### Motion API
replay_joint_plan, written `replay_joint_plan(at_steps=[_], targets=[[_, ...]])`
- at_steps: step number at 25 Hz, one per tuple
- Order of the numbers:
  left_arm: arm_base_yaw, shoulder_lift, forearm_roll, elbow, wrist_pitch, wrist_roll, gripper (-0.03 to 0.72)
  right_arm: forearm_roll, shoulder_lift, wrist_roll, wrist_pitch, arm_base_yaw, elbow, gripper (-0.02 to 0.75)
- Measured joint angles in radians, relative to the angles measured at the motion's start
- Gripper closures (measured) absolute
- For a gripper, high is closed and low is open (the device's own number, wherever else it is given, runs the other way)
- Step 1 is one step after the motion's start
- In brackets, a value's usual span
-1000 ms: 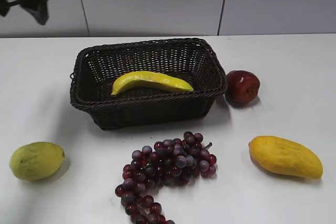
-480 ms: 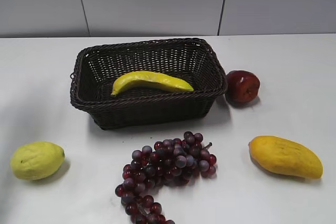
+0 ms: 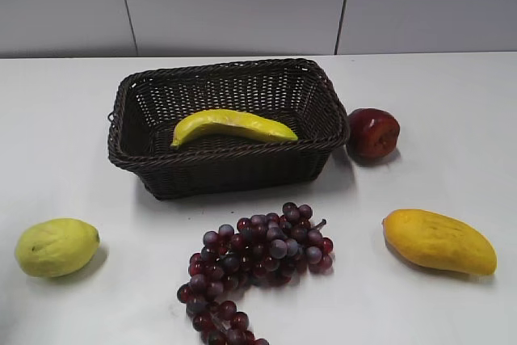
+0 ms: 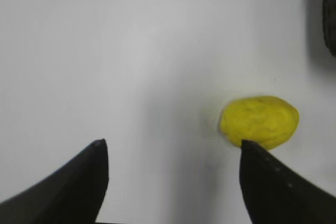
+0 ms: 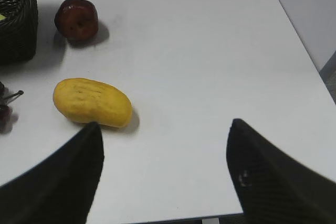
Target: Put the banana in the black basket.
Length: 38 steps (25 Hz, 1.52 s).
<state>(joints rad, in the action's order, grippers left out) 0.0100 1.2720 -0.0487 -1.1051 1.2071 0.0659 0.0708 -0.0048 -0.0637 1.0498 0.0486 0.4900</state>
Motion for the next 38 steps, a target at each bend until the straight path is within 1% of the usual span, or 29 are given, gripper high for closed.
replay_joint_plan(at_steps=[4,8,13,19,22,25,31,38], targets=[[0.000,-0.194,-0.003,0.122,-0.016,0.000,0.127,0.000,0.000,0.000,0.000,0.000,0.000,0.154],[0.000,-0.414,-0.003,0.214,-0.040,0.000,0.129,0.000,0.000,0.000,0.000,0.000,0.000,0.154],[0.000,-0.672,-0.003,0.287,-0.096,0.001,0.129,0.000,0.000,0.000,0.000,0.000,0.000,0.154],[0.000,-0.902,0.000,0.350,-0.071,0.000,0.131,0.000,0.000,0.000,0.000,0.000,0.000,0.154],[0.000,-0.973,0.025,0.400,-0.067,0.001,0.131,0.000,0.000,0.000,0.000,0.000,0.000,0.154],[0.000,-0.998,0.059,0.465,-0.076,0.001,0.131,0.000,0.000,0.000,0.000,0.000,0.000,0.154],[0.000,-0.997,0.059,0.577,-0.125,0.001,0.131,0.000,0.000,0.000,0.000,0.000,0.000,0.154],[0.000,-0.997,0.049,0.598,-0.149,0.001,0.131,0.000,0.000,0.000,0.000,0.000,0.000,0.154]])
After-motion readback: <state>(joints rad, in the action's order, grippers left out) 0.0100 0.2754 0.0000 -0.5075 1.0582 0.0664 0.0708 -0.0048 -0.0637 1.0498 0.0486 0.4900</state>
